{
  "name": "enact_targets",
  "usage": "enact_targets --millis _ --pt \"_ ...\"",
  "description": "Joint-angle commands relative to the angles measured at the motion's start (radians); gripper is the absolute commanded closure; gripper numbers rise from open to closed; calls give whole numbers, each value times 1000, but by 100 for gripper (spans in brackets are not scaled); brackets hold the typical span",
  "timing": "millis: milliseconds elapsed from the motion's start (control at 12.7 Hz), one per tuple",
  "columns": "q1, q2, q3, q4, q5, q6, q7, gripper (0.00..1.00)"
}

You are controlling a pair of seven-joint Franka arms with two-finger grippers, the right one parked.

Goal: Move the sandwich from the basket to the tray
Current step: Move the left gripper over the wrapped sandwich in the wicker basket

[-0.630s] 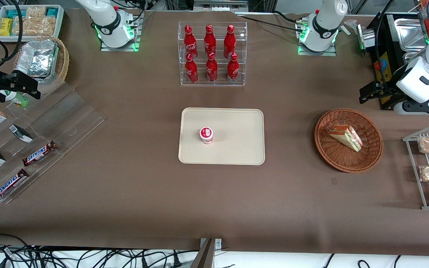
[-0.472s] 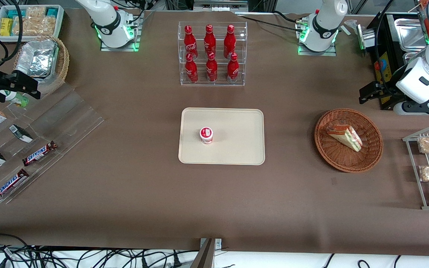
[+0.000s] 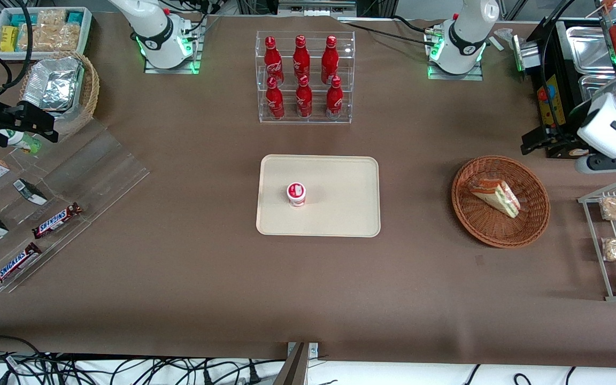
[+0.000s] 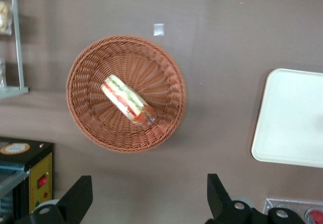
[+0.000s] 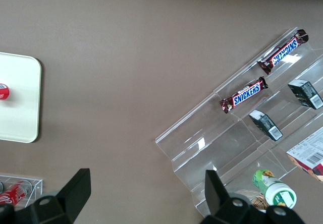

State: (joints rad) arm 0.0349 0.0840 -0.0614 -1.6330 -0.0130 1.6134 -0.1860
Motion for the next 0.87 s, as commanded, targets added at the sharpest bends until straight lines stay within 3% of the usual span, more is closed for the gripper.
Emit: enact_targets --millis 0,472,787 --pt "16 42 3 -14 -7 42 -140 0" --pt "59 40 2 -261 38 339 -439 0" --pt "60 49 3 -390 59 521 -541 0"
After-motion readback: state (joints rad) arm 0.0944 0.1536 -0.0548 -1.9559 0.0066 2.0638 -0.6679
